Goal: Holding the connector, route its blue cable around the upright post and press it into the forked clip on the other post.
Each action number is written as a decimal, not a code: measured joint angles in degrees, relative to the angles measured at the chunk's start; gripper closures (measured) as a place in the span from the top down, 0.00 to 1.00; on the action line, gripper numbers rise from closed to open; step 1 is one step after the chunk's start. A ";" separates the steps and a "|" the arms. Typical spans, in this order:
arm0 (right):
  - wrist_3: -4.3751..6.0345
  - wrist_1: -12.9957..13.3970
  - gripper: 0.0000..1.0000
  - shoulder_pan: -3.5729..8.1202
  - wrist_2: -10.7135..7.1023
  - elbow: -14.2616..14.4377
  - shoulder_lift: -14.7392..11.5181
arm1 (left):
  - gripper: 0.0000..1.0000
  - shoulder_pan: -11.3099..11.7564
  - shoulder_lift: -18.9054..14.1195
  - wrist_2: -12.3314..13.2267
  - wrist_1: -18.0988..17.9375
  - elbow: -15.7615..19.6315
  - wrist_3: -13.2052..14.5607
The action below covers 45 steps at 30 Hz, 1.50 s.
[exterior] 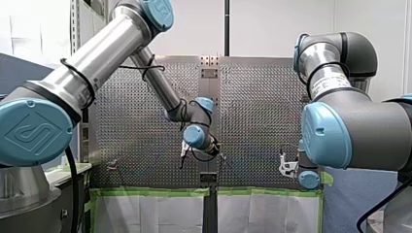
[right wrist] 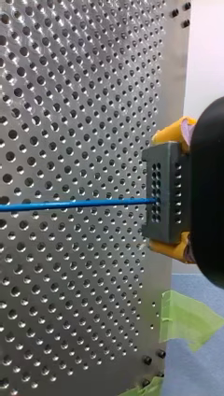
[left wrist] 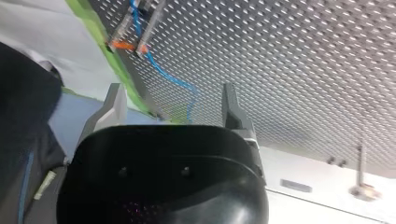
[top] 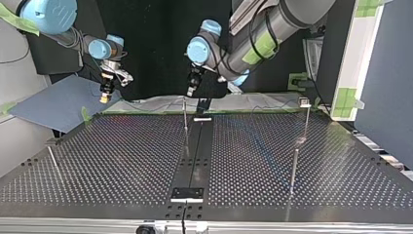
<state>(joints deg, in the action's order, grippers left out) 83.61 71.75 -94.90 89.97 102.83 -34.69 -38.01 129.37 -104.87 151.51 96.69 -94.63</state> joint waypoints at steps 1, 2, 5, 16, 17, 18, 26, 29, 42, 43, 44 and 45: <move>0.12 0.05 0.00 -0.01 -0.10 -0.02 0.00 | 1.00 -0.12 -0.40 -0.04 -0.41 0.41 -0.40; 0.20 0.09 0.00 -0.01 -0.17 -0.04 0.00 | 1.00 -0.24 -0.79 -0.11 -0.82 0.81 -0.78; 0.48 0.17 0.00 -0.02 -0.37 -0.11 0.00 | 1.00 -0.55 -2.23 -0.60 -2.24 2.24 -1.84; 1.27 0.63 0.00 0.00 -0.81 -0.20 0.00 | 1.00 -1.31 -7.80 -1.15 -4.77 7.81 -2.61; 1.28 0.68 0.00 0.00 -0.85 -0.20 0.00 | 1.00 -1.33 -8.21 -1.15 -4.78 8.24 -2.75; 1.29 0.73 0.00 -0.01 -0.88 -0.20 0.00 | 1.00 -1.35 -8.80 -1.14 -4.82 8.80 -3.06; 1.31 0.74 0.00 -0.17 -1.08 -0.13 -0.04 | 1.00 -1.19 -12.77 -0.63 -6.96 12.77 -5.89; 1.28 0.70 0.00 -0.28 -1.10 -0.16 -0.06 | 1.00 -0.88 -14.20 -0.04 -8.33 14.21 -7.01; 1.22 0.54 0.00 -0.33 -1.10 -0.45 -0.16 | 1.00 0.14 -20.50 0.06 -14.58 20.52 -12.08; 1.25 0.56 0.00 -0.33 -1.10 -0.46 -0.16 | 1.00 0.17 -21.15 0.03 -15.26 21.16 -12.20; 1.27 0.58 0.00 -0.33 -1.11 -0.44 -0.16 | 1.00 0.17 -21.63 0.02 -15.72 21.62 -12.26; 1.28 0.62 0.00 -0.33 -1.11 -0.43 -0.16 | 1.00 0.19 -22.27 0.01 -16.35 22.28 -12.29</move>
<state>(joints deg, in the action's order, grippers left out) 84.89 72.37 -95.23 88.86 102.40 -34.85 -37.82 107.10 -104.86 135.16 118.97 -106.93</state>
